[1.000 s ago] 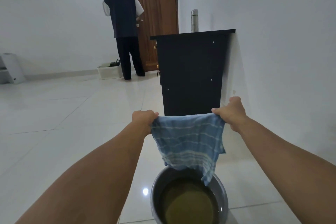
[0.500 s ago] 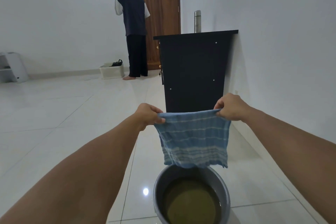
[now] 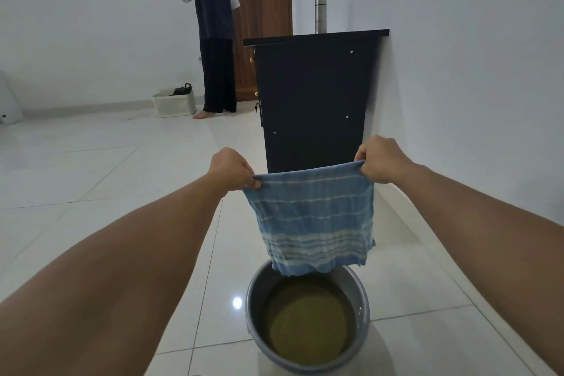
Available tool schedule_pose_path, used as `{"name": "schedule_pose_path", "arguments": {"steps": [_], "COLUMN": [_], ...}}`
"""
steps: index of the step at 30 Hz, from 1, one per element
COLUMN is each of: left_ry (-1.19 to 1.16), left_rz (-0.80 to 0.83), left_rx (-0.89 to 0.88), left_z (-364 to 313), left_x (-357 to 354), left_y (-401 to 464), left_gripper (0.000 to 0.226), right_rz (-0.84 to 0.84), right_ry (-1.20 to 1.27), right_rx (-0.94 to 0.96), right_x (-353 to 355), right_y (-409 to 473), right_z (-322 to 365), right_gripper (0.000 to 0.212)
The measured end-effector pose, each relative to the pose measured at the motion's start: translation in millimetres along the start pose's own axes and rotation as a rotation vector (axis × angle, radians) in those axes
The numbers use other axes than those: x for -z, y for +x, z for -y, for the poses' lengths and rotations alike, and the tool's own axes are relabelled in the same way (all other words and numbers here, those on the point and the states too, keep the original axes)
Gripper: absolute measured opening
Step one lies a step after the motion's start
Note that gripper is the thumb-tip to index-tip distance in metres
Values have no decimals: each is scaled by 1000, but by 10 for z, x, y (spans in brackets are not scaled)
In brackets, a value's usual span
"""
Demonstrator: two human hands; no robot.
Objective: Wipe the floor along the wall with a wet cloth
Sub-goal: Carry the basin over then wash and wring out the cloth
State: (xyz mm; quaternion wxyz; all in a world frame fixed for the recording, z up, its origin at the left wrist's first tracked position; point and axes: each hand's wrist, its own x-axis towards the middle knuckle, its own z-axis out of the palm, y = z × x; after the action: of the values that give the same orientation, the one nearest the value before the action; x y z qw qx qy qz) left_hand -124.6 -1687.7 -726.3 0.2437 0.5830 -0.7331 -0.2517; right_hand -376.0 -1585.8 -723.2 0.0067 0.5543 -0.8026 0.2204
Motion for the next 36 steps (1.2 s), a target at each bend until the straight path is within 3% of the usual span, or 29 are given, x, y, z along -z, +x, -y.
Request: {"name": "schedule_pose_path", "arguments": {"steps": [4, 8, 11, 15, 19, 25, 28, 31, 34, 36], "left_ry": [-52, -110, -218, -506, -587, -498, -381, -320, -293, -277], "left_rz": [148, 133, 156, 214, 360, 542, 461, 339, 282, 295], "left_rx": [-3, -30, 71, 260, 270, 154, 58, 1, -38, -55], "left_z": [28, 22, -16, -154, -334, -408, -420, -439, -446, -466], "left_x": [-49, -99, -124, -231, -449, -485, -488, -504, -489, -465], "left_y": [-9, -25, -55, -160, -237, -276, -285, -260, -215, -205], "left_gripper": [17, 12, 11, 9, 8, 41, 34, 11, 13, 13], "right_rz": [110, 133, 104, 221, 341, 649, 705, 646, 296, 196], "right_ry": [67, 10, -6, 437, 836, 1142, 1258, 1180, 826, 571], "right_rx": [-28, -42, -86, -222, -226, -339, -319, -263, -202, -29], "right_x": [-38, -84, -113, -185, -228, -151, -160, -218, -333, -372], "right_y": [-31, -21, -15, -61, -216, -275, -263, -244, -153, -99], "right_z": [-60, -122, -120, 28, 289, 292, 230, 212, 189, 158], "right_gripper": [24, 23, 25, 23, 17, 52, 58, 51, 32, 51]}}
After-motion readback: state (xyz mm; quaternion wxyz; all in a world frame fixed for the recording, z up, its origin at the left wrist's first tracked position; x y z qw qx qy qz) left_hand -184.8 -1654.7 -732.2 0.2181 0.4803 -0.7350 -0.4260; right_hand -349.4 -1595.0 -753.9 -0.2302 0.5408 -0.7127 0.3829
